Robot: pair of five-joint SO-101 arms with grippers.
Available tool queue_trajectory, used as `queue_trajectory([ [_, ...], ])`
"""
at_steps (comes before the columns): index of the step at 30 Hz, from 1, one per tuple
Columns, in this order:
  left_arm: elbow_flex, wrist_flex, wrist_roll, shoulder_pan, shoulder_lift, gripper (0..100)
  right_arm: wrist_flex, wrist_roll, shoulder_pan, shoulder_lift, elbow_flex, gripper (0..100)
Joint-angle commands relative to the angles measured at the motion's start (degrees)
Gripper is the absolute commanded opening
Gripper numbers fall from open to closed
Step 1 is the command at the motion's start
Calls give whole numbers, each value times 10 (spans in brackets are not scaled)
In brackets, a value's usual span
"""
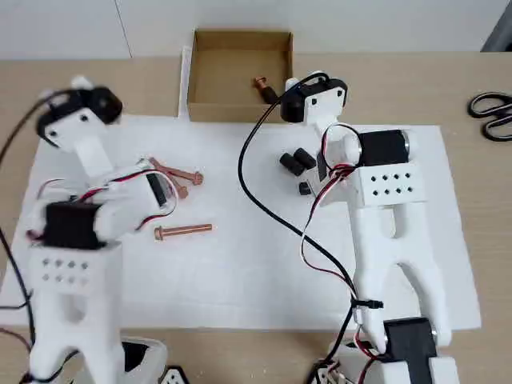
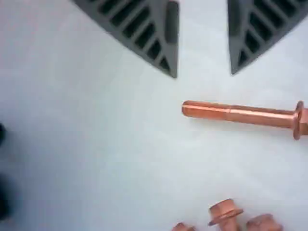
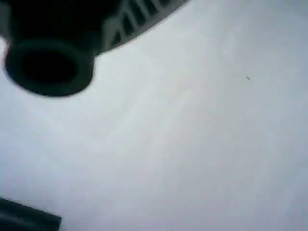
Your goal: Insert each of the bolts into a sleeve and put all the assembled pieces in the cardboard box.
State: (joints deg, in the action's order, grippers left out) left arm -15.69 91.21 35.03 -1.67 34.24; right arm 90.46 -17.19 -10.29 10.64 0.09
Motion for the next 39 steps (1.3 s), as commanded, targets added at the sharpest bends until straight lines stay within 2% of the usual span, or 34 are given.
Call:
queue_trajectory([
  [1,-81,-65,21,-3,1,62,14,4,3,28,-5,4],
  [5,-170,-107,98,-4,-11,62,15,5,3,29,-4,4],
  [8,-225,-190,136,-3,-25,66,15,6,2,29,-4,4],
  [11,-269,-260,156,-4,-47,134,19,6,2,30,-4,4],
  [14,-295,-295,186,-4,-64,228,23,6,2,31,-4,4],
  [17,-307,-320,193,-4,-80,240,23,6,3,31,-4,4],
  [23,-333,-355,195,1,-119,220,23,6,3,31,-4,4],
  [28,-335,-353,222,1,-140,206,23,6,3,30,-4,4],
  [39,-333,-355,233,2,-199,205,23,6,4,28,-4,4],
])
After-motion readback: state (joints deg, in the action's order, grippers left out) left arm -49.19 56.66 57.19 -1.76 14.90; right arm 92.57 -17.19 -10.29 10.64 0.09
